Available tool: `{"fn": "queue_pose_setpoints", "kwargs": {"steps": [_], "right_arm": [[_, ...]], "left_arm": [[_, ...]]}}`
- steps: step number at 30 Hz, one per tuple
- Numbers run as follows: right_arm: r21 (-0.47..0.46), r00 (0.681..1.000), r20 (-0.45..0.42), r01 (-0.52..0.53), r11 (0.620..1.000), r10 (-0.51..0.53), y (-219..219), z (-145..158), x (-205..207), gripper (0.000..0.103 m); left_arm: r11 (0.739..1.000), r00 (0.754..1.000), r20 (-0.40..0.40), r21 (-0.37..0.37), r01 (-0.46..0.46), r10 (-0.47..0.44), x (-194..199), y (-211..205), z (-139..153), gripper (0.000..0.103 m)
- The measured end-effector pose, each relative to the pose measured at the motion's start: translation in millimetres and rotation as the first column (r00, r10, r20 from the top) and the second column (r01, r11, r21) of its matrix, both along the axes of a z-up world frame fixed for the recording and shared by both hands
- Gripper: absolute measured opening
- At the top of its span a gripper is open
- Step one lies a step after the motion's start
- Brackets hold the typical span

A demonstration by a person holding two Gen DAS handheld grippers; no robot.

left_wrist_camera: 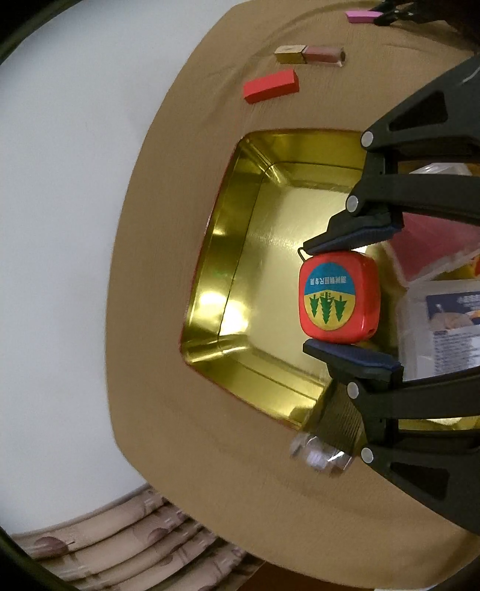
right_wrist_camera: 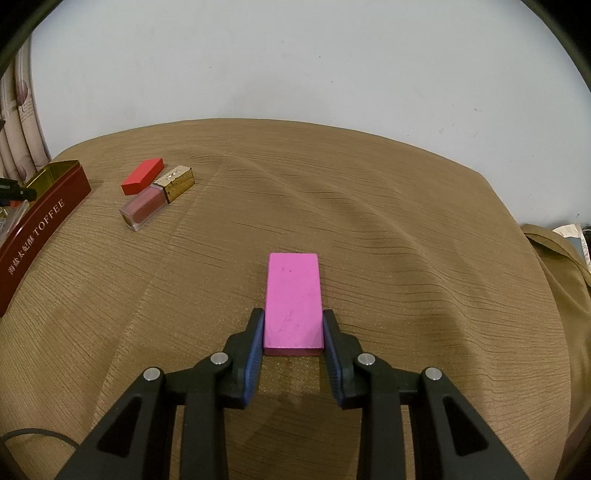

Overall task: Organize rigid objects
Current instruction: 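Carry the red tape measure into the gold tin and open the left gripper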

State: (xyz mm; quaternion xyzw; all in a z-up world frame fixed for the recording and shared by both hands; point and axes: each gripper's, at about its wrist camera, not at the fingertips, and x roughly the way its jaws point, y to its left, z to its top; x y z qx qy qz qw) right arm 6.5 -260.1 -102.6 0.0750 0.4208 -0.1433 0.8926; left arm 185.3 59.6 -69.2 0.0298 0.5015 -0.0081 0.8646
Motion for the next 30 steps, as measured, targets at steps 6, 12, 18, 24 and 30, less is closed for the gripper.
{"fn": "queue_pose_setpoints", "kwargs": {"steps": [6, 12, 18, 24, 30], "right_arm": [[-0.001, 1.0, -0.001, 0.0, 1.0, 0.0, -0.1, -0.1, 0.1, 0.031], [-0.002, 1.0, -0.001, 0.001, 1.0, -0.001, 0.1, -0.2, 0.0, 0.031], [-0.003, 1.0, -0.001, 0.001, 1.0, -0.001, 0.2, -0.2, 0.1, 0.031], [-0.003, 1.0, -0.001, 0.001, 1.0, -0.001, 0.0, -0.1, -0.2, 0.031], [-0.006, 1.0, -0.002, -0.001, 1.0, 0.001, 0.3, 0.0, 0.6, 0.031]], "left_arm": [[1.0, 1.0, -0.007, 0.015, 0.007, -0.007, 5.4, 0.9, -8.8, 0.043], [1.0, 1.0, -0.006, 0.006, 0.008, -0.008, 4.1, 3.3, -5.7, 0.045], [0.999, 1.0, 0.015, -0.032, 0.02, -0.019, -5.5, 9.0, 20.3, 0.052], [0.999, 0.999, 0.052, -0.048, 0.006, -0.004, -31.2, 29.5, 48.6, 0.052], [0.999, 0.997, 0.071, 0.003, -0.036, 0.036, -61.9, 56.2, 70.0, 0.054]]}}
